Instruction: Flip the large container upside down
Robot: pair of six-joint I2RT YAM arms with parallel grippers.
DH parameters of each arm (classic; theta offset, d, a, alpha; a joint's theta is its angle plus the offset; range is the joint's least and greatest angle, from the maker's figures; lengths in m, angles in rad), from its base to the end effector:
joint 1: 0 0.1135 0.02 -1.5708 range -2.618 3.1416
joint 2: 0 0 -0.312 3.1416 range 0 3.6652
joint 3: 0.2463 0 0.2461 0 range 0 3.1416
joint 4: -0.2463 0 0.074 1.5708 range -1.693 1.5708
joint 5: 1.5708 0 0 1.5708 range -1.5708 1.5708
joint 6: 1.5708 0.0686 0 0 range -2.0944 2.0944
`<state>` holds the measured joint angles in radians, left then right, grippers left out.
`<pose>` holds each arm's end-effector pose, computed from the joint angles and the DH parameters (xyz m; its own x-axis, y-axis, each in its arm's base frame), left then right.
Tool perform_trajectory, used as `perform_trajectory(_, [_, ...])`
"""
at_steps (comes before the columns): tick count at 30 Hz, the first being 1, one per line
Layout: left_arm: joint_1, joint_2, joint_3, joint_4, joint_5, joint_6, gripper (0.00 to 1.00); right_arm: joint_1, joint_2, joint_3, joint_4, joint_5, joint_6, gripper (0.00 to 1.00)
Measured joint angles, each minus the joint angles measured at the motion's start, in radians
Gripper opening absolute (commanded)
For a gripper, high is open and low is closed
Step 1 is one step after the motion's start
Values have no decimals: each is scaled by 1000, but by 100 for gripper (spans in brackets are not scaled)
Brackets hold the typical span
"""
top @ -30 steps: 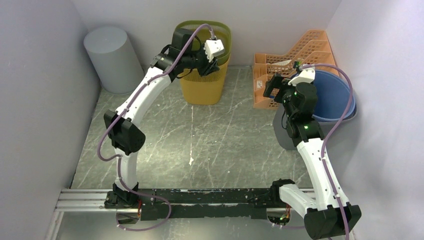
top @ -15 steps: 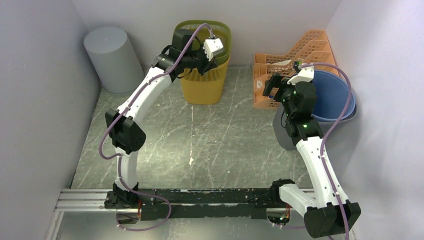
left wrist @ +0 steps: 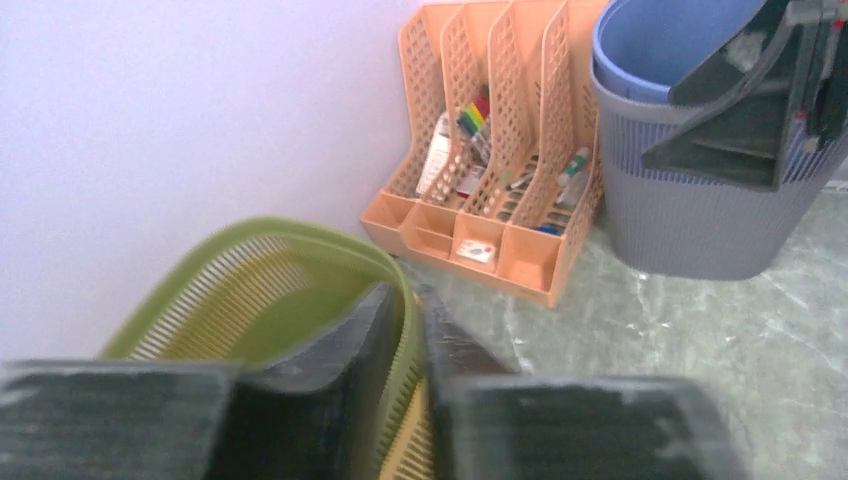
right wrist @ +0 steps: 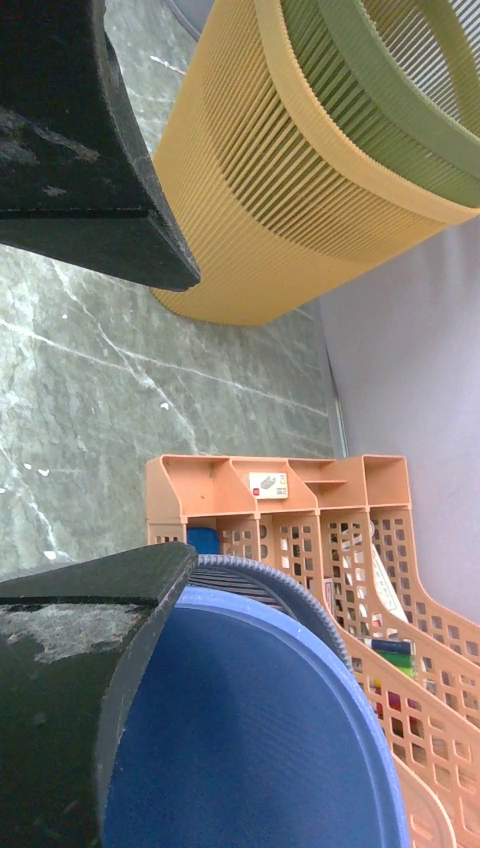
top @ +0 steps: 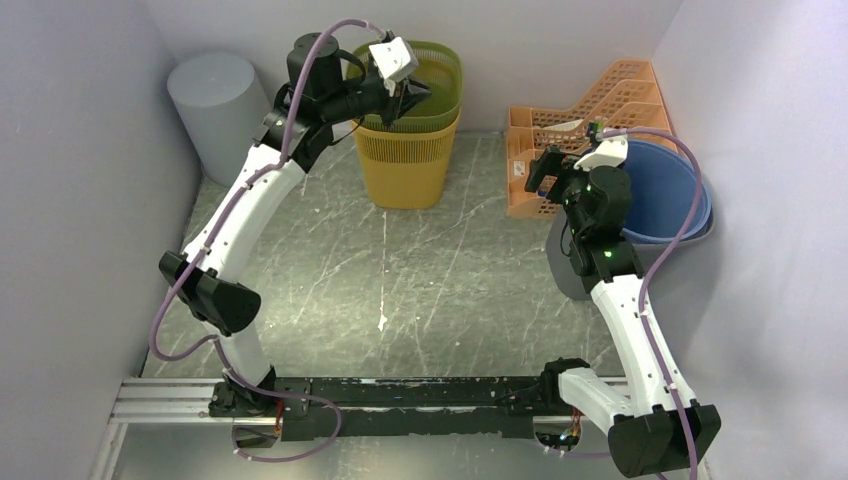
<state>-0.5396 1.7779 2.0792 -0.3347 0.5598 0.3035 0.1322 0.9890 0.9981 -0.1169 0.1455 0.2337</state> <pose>0.3470 -0.2503 0.5426 0.2389 0.1521 -0.9591 0.8585 0.4284 0.2818 0.2270 0.0202 0.4211 -0.1009 0.2177 -0.9708 0.0368 0.9759 0.2151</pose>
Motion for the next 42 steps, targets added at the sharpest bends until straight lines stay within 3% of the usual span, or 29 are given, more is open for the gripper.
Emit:
perform_trajectory(2, [2,10,45,-18,20,21,93,0,-1,0,0,0,0,100])
perform_trajectory(3, [3,22,69,-34,33,35,99,0,-2,0,-1,0,0,100])
perform_trajectory(17, [163,193,98,-137,245,167,94,0,-24,0,-31,2,0,100])
perform_trajectory(21, [174,268,145,-182,275,191,89,0,-24,0,-31,4,0,100])
perform_trajectory(27, [171,283,145,-214,310,230,68,0,-16,0,-24,4,-2,100])
perform_trajectory(32, [171,283,145,-232,309,249,59,0,-3,0,-5,4,-3,100])
perform_trajectory(33, [171,283,145,-235,309,249,52,0,0,0,-1,4,-3,100])
perform_trajectory(35, [171,283,145,-245,310,250,23,0,6,0,6,4,-3,100])
perform_trajectory(40, [179,286,145,-264,307,274,8,0,12,0,15,4,-4,100])
perform_trajectory(42, [181,287,145,-264,307,283,7,0,13,0,16,4,-4,100])
